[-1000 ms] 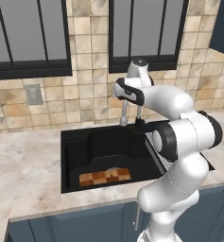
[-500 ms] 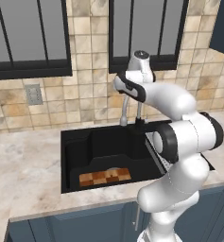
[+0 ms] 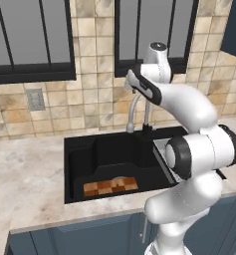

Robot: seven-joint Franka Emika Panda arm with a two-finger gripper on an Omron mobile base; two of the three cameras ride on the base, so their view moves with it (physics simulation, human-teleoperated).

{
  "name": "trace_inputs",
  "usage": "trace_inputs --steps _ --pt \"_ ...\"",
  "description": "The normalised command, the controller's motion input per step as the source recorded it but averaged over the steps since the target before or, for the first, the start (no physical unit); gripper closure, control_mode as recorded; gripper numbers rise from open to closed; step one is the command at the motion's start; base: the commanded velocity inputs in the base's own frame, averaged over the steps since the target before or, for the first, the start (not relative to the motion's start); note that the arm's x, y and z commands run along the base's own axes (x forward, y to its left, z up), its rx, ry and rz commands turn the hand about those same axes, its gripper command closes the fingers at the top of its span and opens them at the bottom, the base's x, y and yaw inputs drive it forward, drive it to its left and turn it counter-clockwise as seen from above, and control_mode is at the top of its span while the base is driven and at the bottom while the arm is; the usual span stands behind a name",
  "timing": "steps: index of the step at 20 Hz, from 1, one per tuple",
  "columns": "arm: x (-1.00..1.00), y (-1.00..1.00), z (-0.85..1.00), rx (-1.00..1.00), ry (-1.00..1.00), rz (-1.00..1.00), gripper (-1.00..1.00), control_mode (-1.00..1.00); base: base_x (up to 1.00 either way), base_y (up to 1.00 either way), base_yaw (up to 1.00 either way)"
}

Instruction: Turn on the sink faucet with hot water and rinse the cutting board for ten seconds, then turn off the faucet. Push the cutting board to reach the water if necessary.

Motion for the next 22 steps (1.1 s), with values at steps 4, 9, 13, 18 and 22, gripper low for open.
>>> trace_inputs --steps 4,9,13,18,22 --pt "-0.60 -0.81 0.00 0.00 -0.01 0.06 -1.00 -1.00 0.00 0.00 0.00" --pt "-0.38 -0.77 -0.12 0.00 -0.05 0.10 -1.00 -1.00 0.00 0.00 0.00" --pt "-0.03 -0.62 -0.37 0.00 -0.12 0.16 -1.00 -1.00 0.00 0.00 0.00" --pt "0.00 -0.31 -0.33 0.00 -0.15 0.15 -1.00 -1.00 0.00 0.00 0.00" --pt "0.00 -0.16 -0.40 0.00 -0.12 0.09 -1.00 -1.00 0.00 0.00 0.00"
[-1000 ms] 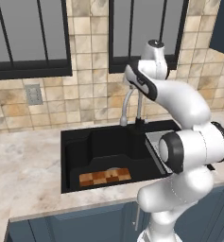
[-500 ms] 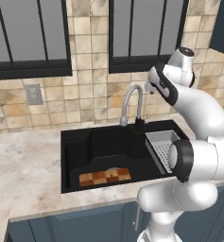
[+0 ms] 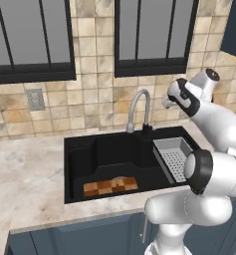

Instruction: Turn on the sink faucet with hot water and rinse the cutting board for ten seconds, then turn off the faucet. Push the cutting board to reach the water if necessary.

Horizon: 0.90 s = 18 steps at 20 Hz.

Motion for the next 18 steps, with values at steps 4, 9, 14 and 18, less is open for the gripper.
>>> trace_inputs --steps 4,9,14,18 --pt "0.00 -0.18 -0.50 0.00 -0.07 0.02 -1.00 -1.00 0.00 0.00 0.00" --pt "0.00 -0.07 -0.57 0.00 -0.08 0.01 -1.00 -1.00 0.00 0.00 0.00" --pt "0.00 0.00 -0.39 0.00 -0.05 0.01 -1.00 -1.00 0.00 0.00 0.00" --pt "0.00 0.00 -0.26 0.00 -0.22 0.00 -1.00 -1.00 0.00 0.00 0.00"
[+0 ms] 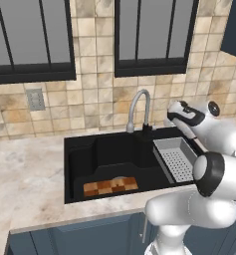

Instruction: Turn on the sink faucet with hot water and rinse the cutting board for ten seconds, then turn off the faucet. Push the cutting board to reach the water if necessary.

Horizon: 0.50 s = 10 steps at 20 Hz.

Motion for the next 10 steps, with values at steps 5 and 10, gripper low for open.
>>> trace_inputs --steps 5,10 --pt "0.00 0.00 -0.27 0.00 -0.27 0.00 -1.00 -1.00 0.00 0.00 0.00" --pt "0.00 0.00 -0.12 0.00 -0.17 0.00 -1.00 -1.00 0.00 0.00 0.00"
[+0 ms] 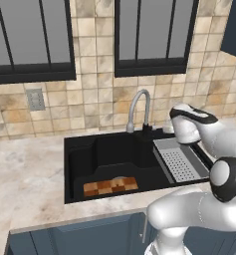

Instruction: Turn on the sink faucet with hot water and rinse the cutting board for ten seconds, then turn off the faucet. Push the cutting board to reach the water if necessary.

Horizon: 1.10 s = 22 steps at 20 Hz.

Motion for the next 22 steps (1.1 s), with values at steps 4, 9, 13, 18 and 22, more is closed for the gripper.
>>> trace_inputs --steps 4,9,13,18,22 --pt "0.07 0.00 -0.06 0.00 -0.12 0.00 -1.00 -1.00 0.00 0.00 0.00" --pt "0.17 0.00 -0.03 0.00 -0.09 0.00 -1.00 -1.00 0.00 0.00 0.00" --pt "0.05 0.00 -0.01 0.00 -0.02 0.00 -1.00 -1.00 0.00 0.00 0.00" --pt "0.00 0.00 -0.03 0.00 0.00 0.00 -1.00 -1.00 0.00 0.00 0.00" --pt "0.00 0.00 -0.11 0.00 0.00 0.00 -1.00 -1.00 0.00 0.00 0.00"
